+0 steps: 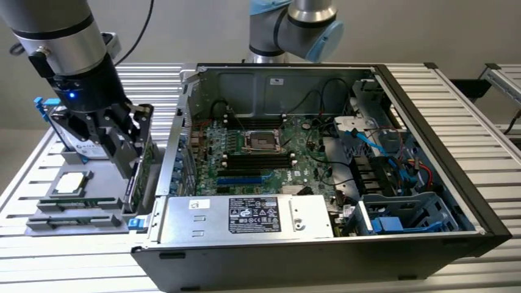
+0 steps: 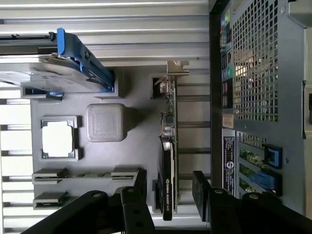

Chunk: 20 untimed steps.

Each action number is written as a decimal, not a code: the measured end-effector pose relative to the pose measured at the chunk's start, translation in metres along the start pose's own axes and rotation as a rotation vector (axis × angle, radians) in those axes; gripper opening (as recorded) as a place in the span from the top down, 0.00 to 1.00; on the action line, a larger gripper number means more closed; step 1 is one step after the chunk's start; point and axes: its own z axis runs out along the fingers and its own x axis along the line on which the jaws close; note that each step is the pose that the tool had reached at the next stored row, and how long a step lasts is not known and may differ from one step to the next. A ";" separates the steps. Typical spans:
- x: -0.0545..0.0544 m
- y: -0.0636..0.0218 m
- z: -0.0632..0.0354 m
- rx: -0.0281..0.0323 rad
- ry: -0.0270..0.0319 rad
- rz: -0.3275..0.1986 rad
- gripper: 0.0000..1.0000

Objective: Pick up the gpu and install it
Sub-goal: 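Pick up the gpu and move the gpu toward the slot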

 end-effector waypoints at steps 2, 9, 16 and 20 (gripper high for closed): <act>0.000 -0.0011 0.0037 0.0001 0.0002 -0.003 0.50; 0.000 -0.0027 0.0163 0.0001 0.0008 -0.015 0.50; -0.002 -0.0032 0.0290 0.0001 0.0008 -0.015 0.50; -0.003 -0.0020 0.0363 0.0001 0.0007 -0.015 0.50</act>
